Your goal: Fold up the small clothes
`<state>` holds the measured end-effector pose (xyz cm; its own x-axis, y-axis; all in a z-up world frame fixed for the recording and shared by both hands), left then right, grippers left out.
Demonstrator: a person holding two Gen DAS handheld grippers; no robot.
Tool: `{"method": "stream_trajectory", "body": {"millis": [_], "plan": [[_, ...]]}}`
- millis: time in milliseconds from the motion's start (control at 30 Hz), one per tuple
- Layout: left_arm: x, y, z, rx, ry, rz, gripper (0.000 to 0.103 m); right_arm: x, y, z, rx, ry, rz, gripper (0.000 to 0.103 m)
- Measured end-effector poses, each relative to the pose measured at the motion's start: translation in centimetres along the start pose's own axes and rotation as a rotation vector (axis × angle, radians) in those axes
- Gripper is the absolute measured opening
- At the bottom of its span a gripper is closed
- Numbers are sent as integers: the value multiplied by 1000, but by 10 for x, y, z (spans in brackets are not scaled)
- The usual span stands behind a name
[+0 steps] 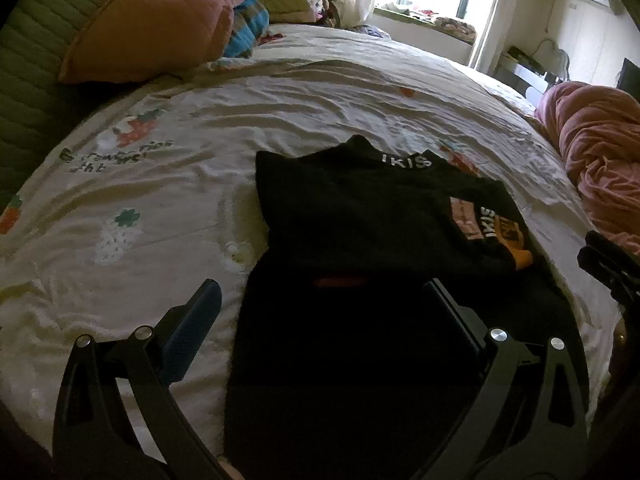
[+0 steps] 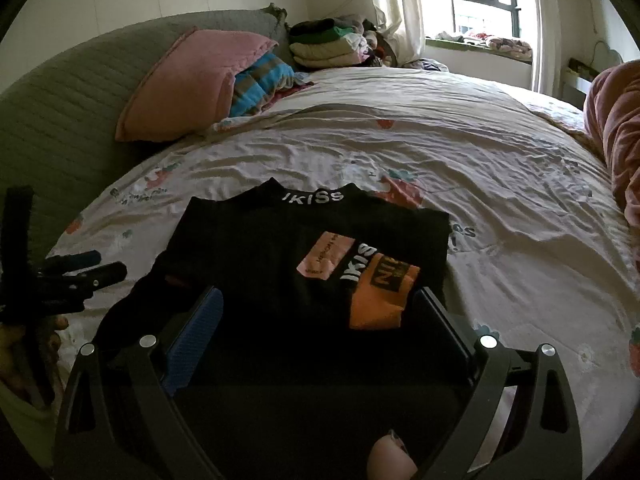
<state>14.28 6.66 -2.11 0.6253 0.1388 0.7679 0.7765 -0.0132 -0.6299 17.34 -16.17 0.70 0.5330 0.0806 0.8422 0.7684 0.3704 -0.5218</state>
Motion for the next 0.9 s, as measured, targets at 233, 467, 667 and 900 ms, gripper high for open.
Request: {"method": "stream_trajectory", "body": {"millis": [233, 467, 667, 900], "plan": [[-3, -12, 9, 21, -4, -11, 94, -3, -10, 4, -6, -13, 4, 95], [-12, -25, 15, 42, 7, -10, 94, -9, -23, 2, -20, -28, 17, 95], [-22, -32, 15, 60, 34, -5, 94, -21, -32, -1, -33, -27, 38, 95], [-33, -39, 15, 66, 46, 10, 94, -35, -37, -5, -44, -32, 64, 95]]}}
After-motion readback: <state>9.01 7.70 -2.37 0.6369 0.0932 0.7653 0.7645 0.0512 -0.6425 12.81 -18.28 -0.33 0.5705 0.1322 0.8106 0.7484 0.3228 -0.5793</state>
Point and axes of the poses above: each gripper's, at about its wrist camera, not at the fingertips, and y roughly the way its jaws point, z to its left, x to its top, the point moved 5 cm from there along y, roughly the way its jaws point, and after that the axes turned 10 degrees about -z, right-handed, at the moved point
